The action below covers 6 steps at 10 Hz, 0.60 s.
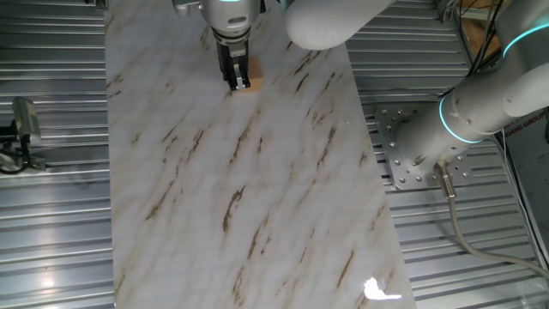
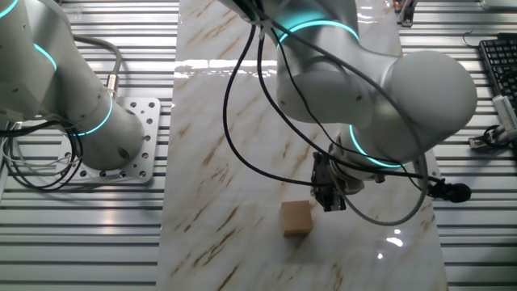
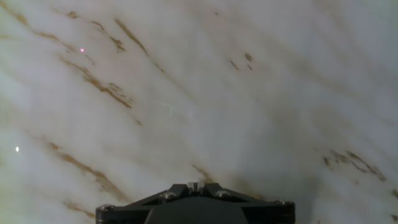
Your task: Pick up the small block on the left and move it to the right
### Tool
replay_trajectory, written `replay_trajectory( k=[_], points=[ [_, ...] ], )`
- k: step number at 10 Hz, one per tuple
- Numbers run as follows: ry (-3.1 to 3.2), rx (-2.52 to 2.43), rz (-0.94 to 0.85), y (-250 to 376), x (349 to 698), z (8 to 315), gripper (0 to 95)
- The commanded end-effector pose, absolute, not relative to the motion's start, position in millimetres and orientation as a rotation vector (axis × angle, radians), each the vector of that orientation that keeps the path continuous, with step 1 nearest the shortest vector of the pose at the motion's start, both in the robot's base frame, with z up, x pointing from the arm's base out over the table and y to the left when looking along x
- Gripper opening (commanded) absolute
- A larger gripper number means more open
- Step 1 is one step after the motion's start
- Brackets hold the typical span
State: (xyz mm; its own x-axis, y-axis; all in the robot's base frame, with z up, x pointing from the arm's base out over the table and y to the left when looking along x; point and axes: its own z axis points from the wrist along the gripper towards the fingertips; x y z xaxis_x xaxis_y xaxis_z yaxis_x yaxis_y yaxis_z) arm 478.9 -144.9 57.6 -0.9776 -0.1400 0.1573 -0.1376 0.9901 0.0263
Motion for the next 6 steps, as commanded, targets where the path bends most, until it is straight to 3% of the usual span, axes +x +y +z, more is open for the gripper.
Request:
replay_trajectory(
  k=[1, 6],
  points=[
    [-2.973, 0.198, -0.033, -144.4, 477.5, 58.1, 0.0],
    [-2.979, 0.179, -0.013, -142.2, 472.3, 56.8, 0.0]
  ],
)
